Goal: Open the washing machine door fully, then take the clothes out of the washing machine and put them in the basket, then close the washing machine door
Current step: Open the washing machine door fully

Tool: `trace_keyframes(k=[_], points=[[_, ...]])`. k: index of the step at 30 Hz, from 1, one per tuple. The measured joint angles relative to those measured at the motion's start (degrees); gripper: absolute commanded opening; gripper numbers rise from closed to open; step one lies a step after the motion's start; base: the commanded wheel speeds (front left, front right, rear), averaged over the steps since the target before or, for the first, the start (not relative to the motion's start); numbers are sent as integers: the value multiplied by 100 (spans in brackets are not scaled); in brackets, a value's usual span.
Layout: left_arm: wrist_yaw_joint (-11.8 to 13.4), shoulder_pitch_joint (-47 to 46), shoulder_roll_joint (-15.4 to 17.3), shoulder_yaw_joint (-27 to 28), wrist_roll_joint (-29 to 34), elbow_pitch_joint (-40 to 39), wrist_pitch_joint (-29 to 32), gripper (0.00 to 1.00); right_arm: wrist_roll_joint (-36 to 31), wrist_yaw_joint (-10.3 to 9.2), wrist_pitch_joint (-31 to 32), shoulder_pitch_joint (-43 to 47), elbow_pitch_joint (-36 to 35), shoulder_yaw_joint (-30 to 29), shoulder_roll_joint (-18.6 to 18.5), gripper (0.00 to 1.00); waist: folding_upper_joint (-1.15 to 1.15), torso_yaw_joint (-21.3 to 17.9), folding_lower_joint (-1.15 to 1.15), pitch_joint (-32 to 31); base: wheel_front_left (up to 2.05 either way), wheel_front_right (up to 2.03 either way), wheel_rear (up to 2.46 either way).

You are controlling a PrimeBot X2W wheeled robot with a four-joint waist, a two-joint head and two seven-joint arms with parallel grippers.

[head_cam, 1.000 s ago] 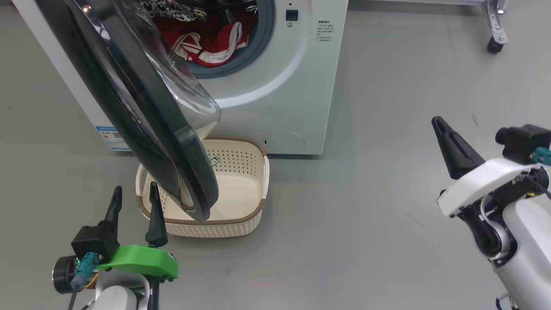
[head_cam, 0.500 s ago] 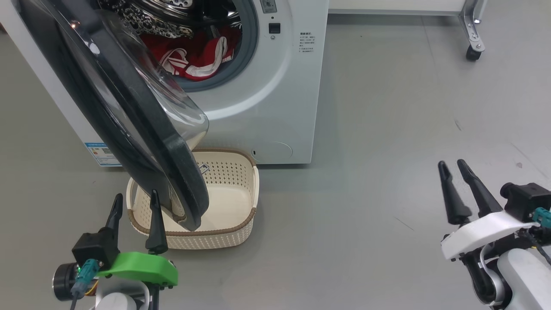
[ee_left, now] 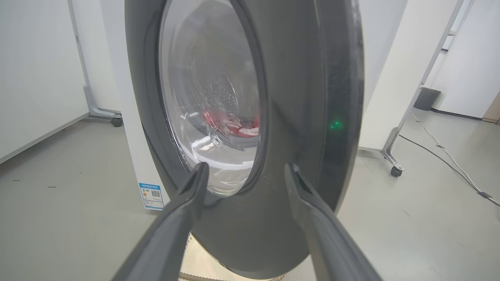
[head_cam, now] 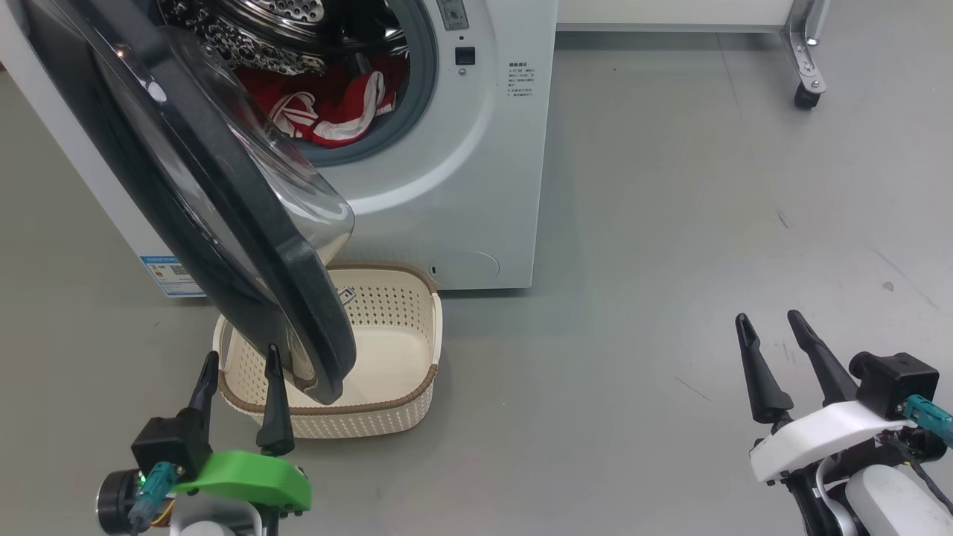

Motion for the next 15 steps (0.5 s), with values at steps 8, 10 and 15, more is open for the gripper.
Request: trace_keyframes(k=[8, 10, 15], points=[[0, 42, 0, -2, -1, -4, 0, 100, -158, -53, -5, 123, -99, -56, 99, 100, 0, -16, 0, -21, 0, 0, 0], [0, 42, 0, -2, -1, -4, 0, 100, -192, -54, -7, 133, -153, -114, 135, 100, 0, -20, 0, -24, 0, 0, 0], [0, 42, 0, 29, -2, -21, 0, 100, -263, -54, -8, 227, -240, -201, 180, 100, 0, -32, 0, -20, 0, 0, 0]])
